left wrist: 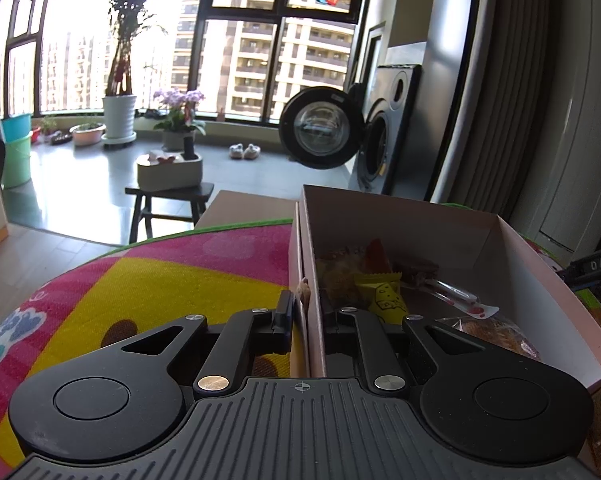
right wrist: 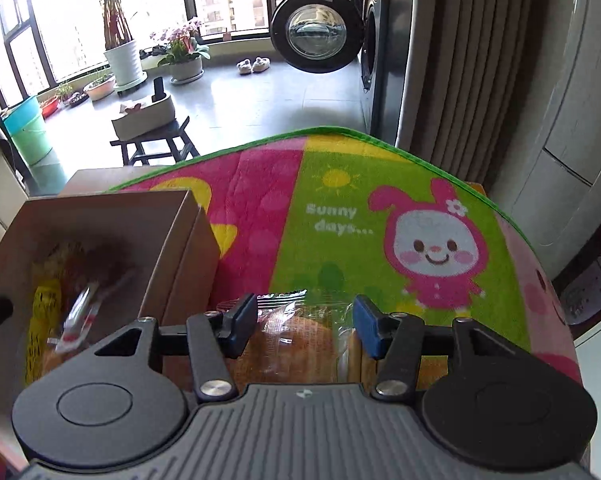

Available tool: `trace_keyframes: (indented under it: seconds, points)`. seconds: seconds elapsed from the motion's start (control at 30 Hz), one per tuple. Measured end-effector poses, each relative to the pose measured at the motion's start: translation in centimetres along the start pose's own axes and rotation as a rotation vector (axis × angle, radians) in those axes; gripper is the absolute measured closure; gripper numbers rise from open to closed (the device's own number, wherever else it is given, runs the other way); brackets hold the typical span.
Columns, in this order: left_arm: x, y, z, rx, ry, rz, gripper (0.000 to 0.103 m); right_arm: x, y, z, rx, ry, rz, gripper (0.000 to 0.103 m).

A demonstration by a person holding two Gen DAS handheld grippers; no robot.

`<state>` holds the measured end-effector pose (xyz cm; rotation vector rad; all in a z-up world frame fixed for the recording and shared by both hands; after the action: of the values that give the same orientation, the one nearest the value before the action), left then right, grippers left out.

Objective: Organize objects
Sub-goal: 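Carry the wrapped bread roll into the box and open the right tool, then grasp the long yellow stick snack on the mat with the right tool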

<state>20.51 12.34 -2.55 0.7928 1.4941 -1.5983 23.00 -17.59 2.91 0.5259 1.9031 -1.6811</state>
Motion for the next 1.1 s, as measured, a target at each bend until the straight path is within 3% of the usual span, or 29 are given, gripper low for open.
trace_keyframes:
  seconds: [0.2, 0.27, 0.3, 0.57, 0.67, 0.83, 0.9, 0.93, 1.03, 1.1]
  points:
    - [0.0, 0.0, 0.0, 0.0, 0.0, 0.0, 0.09, 5.2, -4.8, 0.7, 0.0, -0.086, -0.02, 0.048]
    - [0.0, 0.0, 0.0, 0.0, 0.0, 0.0, 0.09, 6.8, -6.4, 0.8, 0.006, -0.091, -0.012, 0.033]
    - [0.0, 0.0, 0.0, 0.0, 0.0, 0.0, 0.09, 7.6, -7.2, 0.8, 0.004, -0.089, -0.005, 0.031]
    - [0.0, 0.0, 0.0, 0.0, 0.0, 0.0, 0.09, 12.2, -13.8, 0.0, -0.007, -0.062, 0.086, 0.025]
    - [0.0, 0.0, 0.0, 0.0, 0.0, 0.0, 0.09, 14.2, -15.4, -0.5, -0.052, -0.023, 0.051, 0.022]
    - [0.0, 0.0, 0.0, 0.0, 0.001, 0.001, 0.09, 18.9, -15.6, -2.7, -0.101, 0.046, -0.042, 0.023]
    - [0.1, 0.0, 0.0, 0.001, -0.001, 0.001, 0.09, 19.8, -15.3, -4.3, -0.103, 0.013, -0.031, 0.023]
    - [0.0, 0.0, 0.0, 0.001, -0.001, 0.001, 0.09, 20.1, -15.2, -5.1, -0.088, -0.027, -0.02, 0.026]
    - [0.1, 0.0, 0.1, 0.001, -0.001, 0.0, 0.09, 21.2, -15.2, -7.0, -0.085, -0.121, -0.033, 0.046]
    - [0.1, -0.1, 0.1, 0.002, -0.001, 0.0, 0.089, 21.6, -15.6, -7.0, -0.075, -0.149, -0.044, 0.047]
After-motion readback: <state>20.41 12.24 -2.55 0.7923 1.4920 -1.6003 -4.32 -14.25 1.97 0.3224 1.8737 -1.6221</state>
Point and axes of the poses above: each gripper's, at about its wrist camera, not at the fingertips, and y roughly the way its jaws point, z to its right, x to its underside, the point moved 9 cm from there along y, roughly the way its jaws point, and after that the axes turned 3 degrees about y, right-handed, at the moved point
